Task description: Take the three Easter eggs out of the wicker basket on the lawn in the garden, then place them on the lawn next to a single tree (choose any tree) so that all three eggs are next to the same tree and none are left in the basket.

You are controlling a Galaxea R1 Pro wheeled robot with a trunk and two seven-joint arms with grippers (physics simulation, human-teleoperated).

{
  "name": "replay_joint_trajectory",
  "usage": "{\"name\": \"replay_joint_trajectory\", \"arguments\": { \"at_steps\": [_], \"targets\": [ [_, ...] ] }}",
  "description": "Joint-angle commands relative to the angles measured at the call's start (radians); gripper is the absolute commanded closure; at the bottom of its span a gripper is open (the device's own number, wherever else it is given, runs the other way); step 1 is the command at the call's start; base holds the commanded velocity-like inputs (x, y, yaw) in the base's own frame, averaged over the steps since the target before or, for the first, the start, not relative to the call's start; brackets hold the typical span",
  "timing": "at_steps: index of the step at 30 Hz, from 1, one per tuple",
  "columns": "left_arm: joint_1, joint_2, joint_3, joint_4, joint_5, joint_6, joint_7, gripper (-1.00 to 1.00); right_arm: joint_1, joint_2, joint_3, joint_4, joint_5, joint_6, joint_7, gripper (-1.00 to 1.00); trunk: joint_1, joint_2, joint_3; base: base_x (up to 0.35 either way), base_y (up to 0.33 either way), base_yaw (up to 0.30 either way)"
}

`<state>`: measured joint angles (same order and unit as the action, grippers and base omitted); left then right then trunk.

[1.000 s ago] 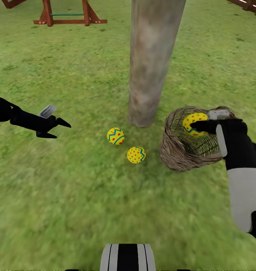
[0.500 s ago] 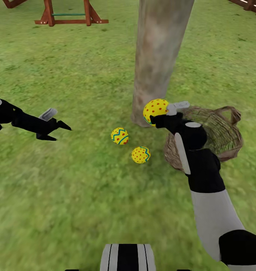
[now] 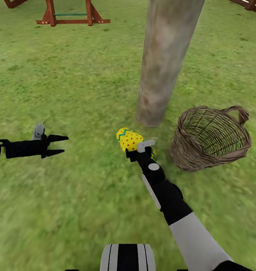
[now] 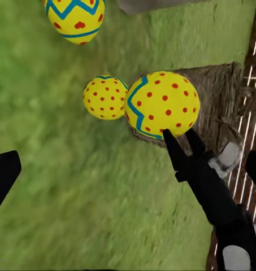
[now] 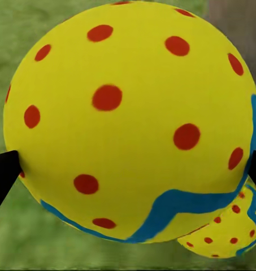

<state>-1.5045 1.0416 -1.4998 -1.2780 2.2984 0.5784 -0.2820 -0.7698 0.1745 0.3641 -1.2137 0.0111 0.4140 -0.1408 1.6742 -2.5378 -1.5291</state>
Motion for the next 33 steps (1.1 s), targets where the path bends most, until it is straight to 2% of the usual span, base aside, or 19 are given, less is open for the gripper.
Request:
{"name": "replay_joint_trajectory", "arguments": {
  "at_steps": [1,3,5,6,8,10,11,14,16,20,22,26,33],
  "targets": [
    [-0.007,0.006,-0.115,-0.017,0.009,-0.109,-0.094,-1.0,0.013,0.0,0.009,0.06,0.0,-0.058,-0.005,1.0,0.0,0.0,-0.001,0.0,0.0,0.0],
    [-0.007,0.01,-0.297,-0.031,0.012,-0.274,-0.221,-1.0,0.049,0.0,0.029,0.159,-0.001,-0.208,-0.004,1.0,0.0,0.0,-0.001,0.0,0.0,0.0],
    [-0.007,0.006,-0.418,-0.034,0.015,-0.336,-0.324,-1.0,0.066,0.0,0.06,0.231,-0.001,-0.282,-0.004,1.0,0.0,0.0,-0.001,0.0,0.0,0.0],
    [-0.007,-0.002,-0.464,-0.035,0.017,-0.379,-0.355,-1.0,0.069,0.0,0.073,0.266,-0.001,-0.3,-0.004,1.0,0.0,0.0,-0.001,0.0,0.0,0.0],
    [-0.007,-0.001,-0.52,-0.034,0.02,-0.481,-0.392,-1.0,0.073,0.0,0.106,0.325,-0.002,-0.339,-0.005,1.0,0.0,0.0,-0.001,0.0,0.0,0.0],
    [-0.007,0.006,-0.559,-0.033,0.02,-0.502,-0.411,-1.0,0.073,0.0,0.121,0.35,-0.002,-0.37,-0.007,1.0,0.0,0.0,-0.001,0.096,0.062,0.0],
    [-0.007,0.005,-0.6,-0.034,0.021,-0.508,-0.42,-1.0,0.073,0.0,0.122,0.355,-0.002,-0.376,-0.009,1.0,0.0,0.0,-0.001,0.229,0.129,0.0],
    [-0.007,0.003,-0.632,-0.034,0.022,-0.511,-0.43,-1.0,0.073,0.0,0.122,0.359,-0.002,-0.386,-0.009,1.0,0.0,0.0,-0.001,0.132,0.057,0.0],
    [-0.007,0.001,-0.638,-0.039,0.022,-0.511,-0.431,-1.0,0.075,0.0,0.121,0.36,-0.001,-0.392,-0.011,1.0,0.0,0.0,-0.001,0.019,0.008,0.0],
    [-0.007,-0.001,-0.642,-0.061,0.024,-0.51,-0.428,-1.0,0.1,0.0,0.122,0.364,-0.002,-0.398,-0.008,1.0,0.0,0.0,-0.001,0.13,0.001,0.0],
    [-0.007,-0.002,-0.642,-0.063,0.028,-0.509,-0.426,-1.0,0.104,0.0,0.122,0.398,-0.001,-0.419,-0.006,1.0,0.0,0.0,-0.001,0.04,0.0,0.0],
    [-0.007,-0.002,-0.642,-0.064,0.055,-0.507,-0.426,-1.0,0.106,0.0,0.119,0.436,-0.001,-0.444,-0.004,1.0,0.0,0.0,-0.001,0.212,0.0,0.0],
    [-0.007,0.001,-0.643,-0.068,0.058,-0.506,-0.425,-1.0,0.106,0.0,0.121,0.439,0.0,-0.445,-0.003,1.0,0.0,0.0,-0.001,0.295,0.0,0.0]
  ]
}}
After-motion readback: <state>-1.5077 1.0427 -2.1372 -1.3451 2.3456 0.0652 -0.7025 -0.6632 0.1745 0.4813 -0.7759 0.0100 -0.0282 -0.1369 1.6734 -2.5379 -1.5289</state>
